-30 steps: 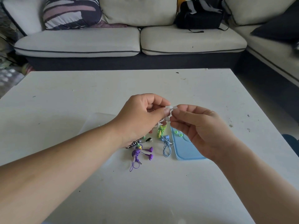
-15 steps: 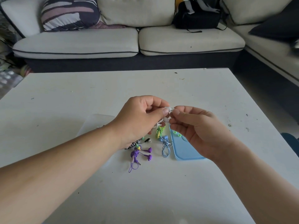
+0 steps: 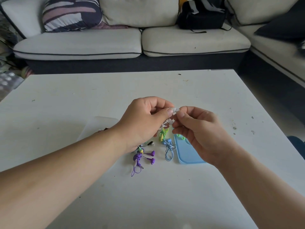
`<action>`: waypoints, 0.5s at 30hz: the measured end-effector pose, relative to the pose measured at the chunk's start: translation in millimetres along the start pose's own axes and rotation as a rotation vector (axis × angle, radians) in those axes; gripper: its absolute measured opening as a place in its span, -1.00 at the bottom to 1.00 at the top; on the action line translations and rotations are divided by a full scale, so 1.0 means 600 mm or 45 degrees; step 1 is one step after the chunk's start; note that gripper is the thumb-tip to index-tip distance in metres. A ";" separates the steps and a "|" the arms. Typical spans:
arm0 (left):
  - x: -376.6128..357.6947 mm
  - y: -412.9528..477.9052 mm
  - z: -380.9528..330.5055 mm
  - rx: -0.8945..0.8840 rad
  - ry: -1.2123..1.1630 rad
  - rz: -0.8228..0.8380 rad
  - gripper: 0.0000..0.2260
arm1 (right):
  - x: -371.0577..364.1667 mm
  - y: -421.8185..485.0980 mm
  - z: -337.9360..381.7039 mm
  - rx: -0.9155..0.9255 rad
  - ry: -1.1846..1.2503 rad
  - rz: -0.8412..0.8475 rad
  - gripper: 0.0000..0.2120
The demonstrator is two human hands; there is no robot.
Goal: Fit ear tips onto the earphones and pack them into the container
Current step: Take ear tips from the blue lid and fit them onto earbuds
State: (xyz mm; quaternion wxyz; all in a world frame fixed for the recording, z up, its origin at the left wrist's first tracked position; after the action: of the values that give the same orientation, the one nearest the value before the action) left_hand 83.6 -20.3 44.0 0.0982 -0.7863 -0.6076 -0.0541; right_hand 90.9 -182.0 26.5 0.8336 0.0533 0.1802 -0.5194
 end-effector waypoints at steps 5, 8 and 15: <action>-0.006 -0.001 0.001 0.006 0.015 -0.051 -0.93 | -0.001 -0.002 -0.006 0.059 -0.049 -0.076 -0.92; -0.006 0.000 0.002 0.037 -0.003 -0.079 -0.92 | 0.000 -0.003 -0.008 0.084 -0.043 -0.130 -0.94; -0.008 0.000 0.002 0.096 -0.088 -0.076 -0.95 | 0.002 -0.004 -0.002 0.017 0.079 -0.103 -0.90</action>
State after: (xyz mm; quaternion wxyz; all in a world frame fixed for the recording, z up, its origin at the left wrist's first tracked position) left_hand 82.3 -24.3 41.7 0.1051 -0.7649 -0.6355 -0.0068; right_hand 88.8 -184.0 25.2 0.8056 0.0678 0.2046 -0.5518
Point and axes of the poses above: each hand's wrist, its own y-axis towards the middle knuckle, its own x-axis out of the back of the hand, z = x × y, the point moved 4 cm from there along y, towards the middle knuckle, and after that the axes turned 14 degrees about z, right-handed, at the moved point
